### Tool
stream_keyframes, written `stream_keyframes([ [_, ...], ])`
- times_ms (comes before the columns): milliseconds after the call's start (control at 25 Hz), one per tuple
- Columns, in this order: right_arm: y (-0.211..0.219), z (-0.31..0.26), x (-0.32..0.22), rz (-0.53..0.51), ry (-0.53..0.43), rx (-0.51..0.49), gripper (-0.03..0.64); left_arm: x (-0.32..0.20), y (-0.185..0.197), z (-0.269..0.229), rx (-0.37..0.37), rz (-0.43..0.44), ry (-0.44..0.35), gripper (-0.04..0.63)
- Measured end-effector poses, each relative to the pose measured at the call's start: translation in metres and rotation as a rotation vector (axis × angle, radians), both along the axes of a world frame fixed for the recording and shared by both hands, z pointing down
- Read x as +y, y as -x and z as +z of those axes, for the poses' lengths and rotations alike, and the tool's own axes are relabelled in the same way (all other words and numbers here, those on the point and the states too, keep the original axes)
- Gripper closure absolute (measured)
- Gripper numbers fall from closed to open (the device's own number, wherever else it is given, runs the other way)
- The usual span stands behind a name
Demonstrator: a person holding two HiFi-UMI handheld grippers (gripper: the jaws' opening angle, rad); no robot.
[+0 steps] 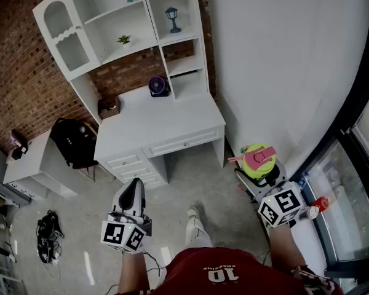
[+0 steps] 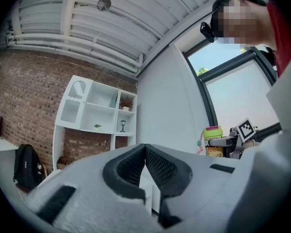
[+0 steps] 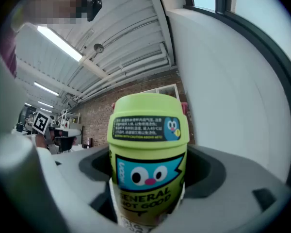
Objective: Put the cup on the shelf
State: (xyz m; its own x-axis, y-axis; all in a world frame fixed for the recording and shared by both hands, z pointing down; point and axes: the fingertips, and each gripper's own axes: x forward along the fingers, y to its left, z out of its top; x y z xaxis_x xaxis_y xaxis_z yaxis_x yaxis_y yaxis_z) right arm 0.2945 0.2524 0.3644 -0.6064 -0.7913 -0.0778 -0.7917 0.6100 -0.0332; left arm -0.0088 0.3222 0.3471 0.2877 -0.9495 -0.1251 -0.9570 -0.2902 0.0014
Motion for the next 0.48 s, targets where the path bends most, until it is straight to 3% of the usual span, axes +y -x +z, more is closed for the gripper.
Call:
stream_keyframes([
  [240, -0.006, -0.003, 0.006, 0.002, -0.010, -0.010, 0.210, 0.002, -0.017, 0.003, -0.044, 0.025, -0.002, 0.608],
  [480, -0.006, -0.006, 0.009, 0.003, -0.017, -0.011, 0.210, 0.002, -0.022, 0.004, -0.028, 0.038, 0.003, 0.608],
])
